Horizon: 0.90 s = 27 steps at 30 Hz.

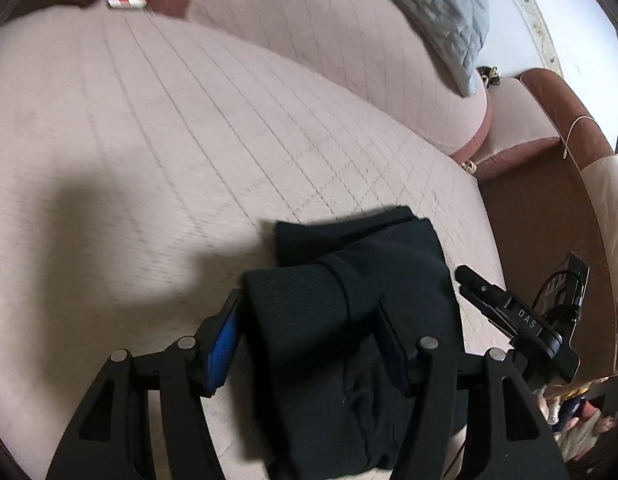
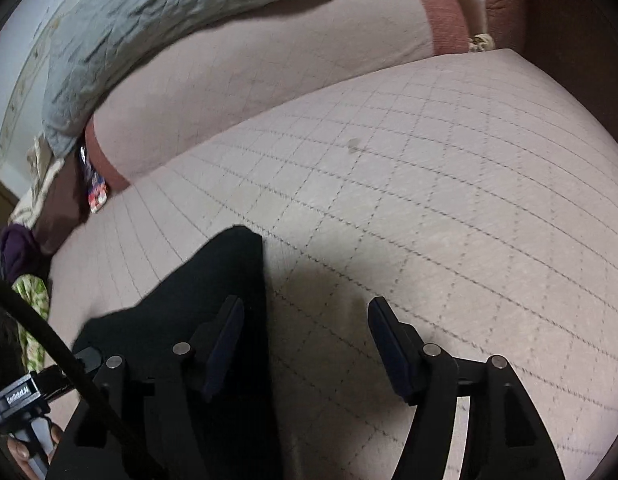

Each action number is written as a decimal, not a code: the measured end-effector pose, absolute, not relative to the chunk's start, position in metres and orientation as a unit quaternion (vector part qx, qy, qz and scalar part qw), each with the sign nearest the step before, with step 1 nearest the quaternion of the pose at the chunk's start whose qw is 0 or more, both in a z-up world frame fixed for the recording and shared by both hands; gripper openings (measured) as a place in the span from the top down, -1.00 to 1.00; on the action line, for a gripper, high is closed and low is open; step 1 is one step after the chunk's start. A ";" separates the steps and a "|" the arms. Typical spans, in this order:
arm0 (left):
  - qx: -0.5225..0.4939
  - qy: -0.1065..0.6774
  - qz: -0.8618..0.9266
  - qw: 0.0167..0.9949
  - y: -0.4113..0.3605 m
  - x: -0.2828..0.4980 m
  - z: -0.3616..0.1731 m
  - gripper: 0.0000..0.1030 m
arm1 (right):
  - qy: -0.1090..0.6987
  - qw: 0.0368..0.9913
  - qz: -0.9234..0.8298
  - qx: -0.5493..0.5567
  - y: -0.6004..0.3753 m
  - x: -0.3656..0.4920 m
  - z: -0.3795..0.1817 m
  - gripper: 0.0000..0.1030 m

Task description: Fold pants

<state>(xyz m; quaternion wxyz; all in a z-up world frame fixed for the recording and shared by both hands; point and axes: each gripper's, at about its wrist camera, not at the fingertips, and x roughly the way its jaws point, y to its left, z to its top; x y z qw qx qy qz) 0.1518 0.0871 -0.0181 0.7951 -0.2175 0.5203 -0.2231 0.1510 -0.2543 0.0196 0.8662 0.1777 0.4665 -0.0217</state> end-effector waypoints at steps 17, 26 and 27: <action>-0.178 0.518 -0.180 0.817 0.047 0.159 -0.010 -0.22 | 0.485 0.827 0.109 0.264 -0.209 0.062 0.027 -0.34; -0.235 0.535 -0.184 0.790 0.060 0.169 -0.032 -0.53 | 0.482 0.827 0.091 0.273 -0.215 0.076 0.017 -0.34; -0.235 0.536 -0.182 0.790 0.062 0.167 -0.029 -0.53 | 0.473 0.833 0.080 0.276 -0.219 0.074 0.020 -0.34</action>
